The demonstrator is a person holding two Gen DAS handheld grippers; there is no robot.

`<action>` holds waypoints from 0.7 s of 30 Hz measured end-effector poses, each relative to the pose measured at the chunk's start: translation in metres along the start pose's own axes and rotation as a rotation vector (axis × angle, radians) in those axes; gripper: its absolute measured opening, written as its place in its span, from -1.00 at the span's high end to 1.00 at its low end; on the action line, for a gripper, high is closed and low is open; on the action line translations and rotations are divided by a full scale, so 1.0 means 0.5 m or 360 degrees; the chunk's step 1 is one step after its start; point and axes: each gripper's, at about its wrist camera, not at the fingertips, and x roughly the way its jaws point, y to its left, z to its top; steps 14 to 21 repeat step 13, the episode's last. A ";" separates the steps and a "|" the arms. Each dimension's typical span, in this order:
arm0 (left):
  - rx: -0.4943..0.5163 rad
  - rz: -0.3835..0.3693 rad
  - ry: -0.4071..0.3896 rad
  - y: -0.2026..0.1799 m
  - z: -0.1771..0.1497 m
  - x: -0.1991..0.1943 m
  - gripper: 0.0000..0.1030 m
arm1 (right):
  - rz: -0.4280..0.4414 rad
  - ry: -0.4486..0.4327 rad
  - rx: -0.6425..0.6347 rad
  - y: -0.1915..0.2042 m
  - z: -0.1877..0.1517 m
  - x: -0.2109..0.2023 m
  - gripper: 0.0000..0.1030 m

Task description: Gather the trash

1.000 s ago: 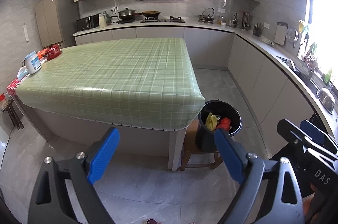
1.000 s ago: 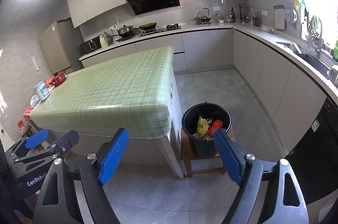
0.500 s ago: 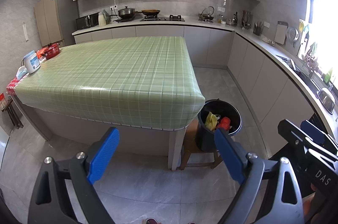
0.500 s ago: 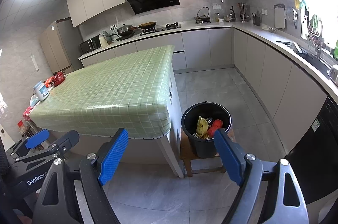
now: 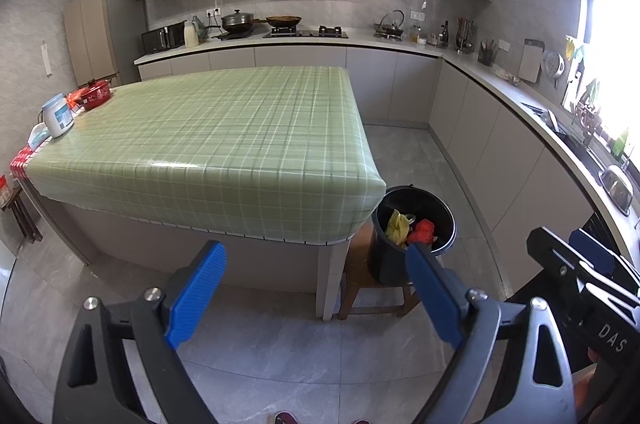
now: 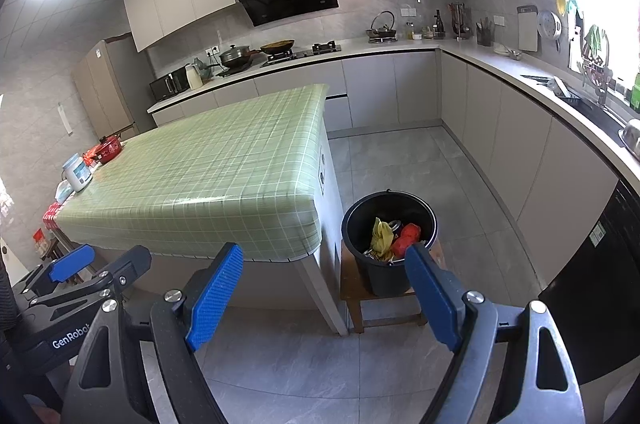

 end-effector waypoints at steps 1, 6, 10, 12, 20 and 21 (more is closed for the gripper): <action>-0.0001 -0.0004 0.0001 0.000 0.000 0.000 -0.80 | 0.0000 -0.0002 0.0000 0.000 0.001 0.000 -0.65; 0.0000 -0.0047 -0.0005 -0.003 -0.001 -0.002 -0.80 | 0.0001 -0.0001 0.0001 -0.003 0.001 0.001 -0.65; 0.0010 -0.0082 -0.0045 -0.006 -0.001 -0.010 -0.80 | -0.0002 -0.0005 0.0004 -0.003 -0.001 0.000 -0.65; 0.0019 -0.0083 -0.0044 -0.011 0.001 -0.013 -0.80 | -0.0008 -0.0001 0.0007 -0.003 -0.004 0.000 -0.65; 0.0023 -0.0075 -0.0035 -0.012 0.003 -0.012 -0.84 | -0.0010 0.0001 0.0010 -0.004 -0.005 0.000 -0.65; 0.0023 -0.0075 -0.0035 -0.012 0.003 -0.012 -0.84 | -0.0010 0.0001 0.0010 -0.004 -0.005 0.000 -0.65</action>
